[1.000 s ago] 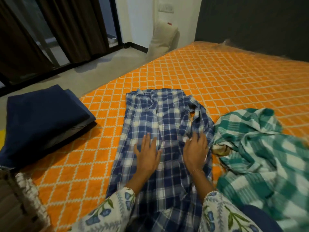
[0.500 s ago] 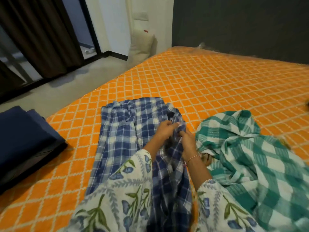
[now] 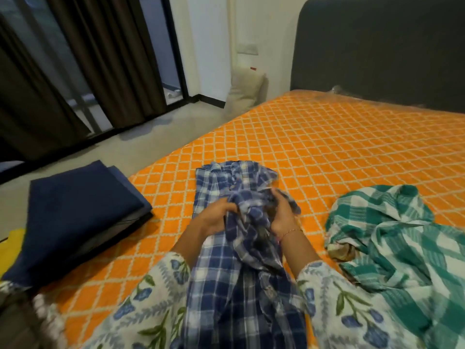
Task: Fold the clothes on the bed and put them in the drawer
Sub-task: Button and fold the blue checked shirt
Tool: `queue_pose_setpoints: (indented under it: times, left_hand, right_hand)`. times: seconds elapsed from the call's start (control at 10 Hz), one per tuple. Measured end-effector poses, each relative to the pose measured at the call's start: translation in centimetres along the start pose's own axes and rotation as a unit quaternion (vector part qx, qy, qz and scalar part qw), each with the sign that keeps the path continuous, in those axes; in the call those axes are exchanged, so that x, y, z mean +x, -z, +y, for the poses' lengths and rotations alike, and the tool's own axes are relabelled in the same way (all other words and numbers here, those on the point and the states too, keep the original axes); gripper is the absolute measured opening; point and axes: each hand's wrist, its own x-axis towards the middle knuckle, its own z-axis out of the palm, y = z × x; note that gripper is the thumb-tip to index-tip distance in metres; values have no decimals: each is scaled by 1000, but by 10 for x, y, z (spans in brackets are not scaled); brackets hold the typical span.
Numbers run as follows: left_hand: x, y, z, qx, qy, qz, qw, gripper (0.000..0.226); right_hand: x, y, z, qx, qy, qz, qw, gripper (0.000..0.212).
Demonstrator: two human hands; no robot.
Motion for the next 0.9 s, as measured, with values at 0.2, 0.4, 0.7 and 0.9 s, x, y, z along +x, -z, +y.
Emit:
queue_pose_setpoints:
  times: [0.2, 0.4, 0.7, 0.9]
  left_hand:
    - [-29, 52, -29, 33, -14, 133, 990, 31]
    - [-58, 50, -34, 27, -83, 181, 980, 21]
    - [-68, 111, -83, -387, -37, 343, 855, 18]
    - [-64, 76, -99, -309, 95, 531, 783, 84]
  right_hand:
    - [-27, -69, 20, -450, 264, 24, 853, 21]
    - [-68, -115, 97, -699, 376, -134, 593, 25]
    - [-84, 10, 126, -770, 296, 2, 565, 73]
    - [-76, 70, 122, -743, 243, 43, 622, 14]
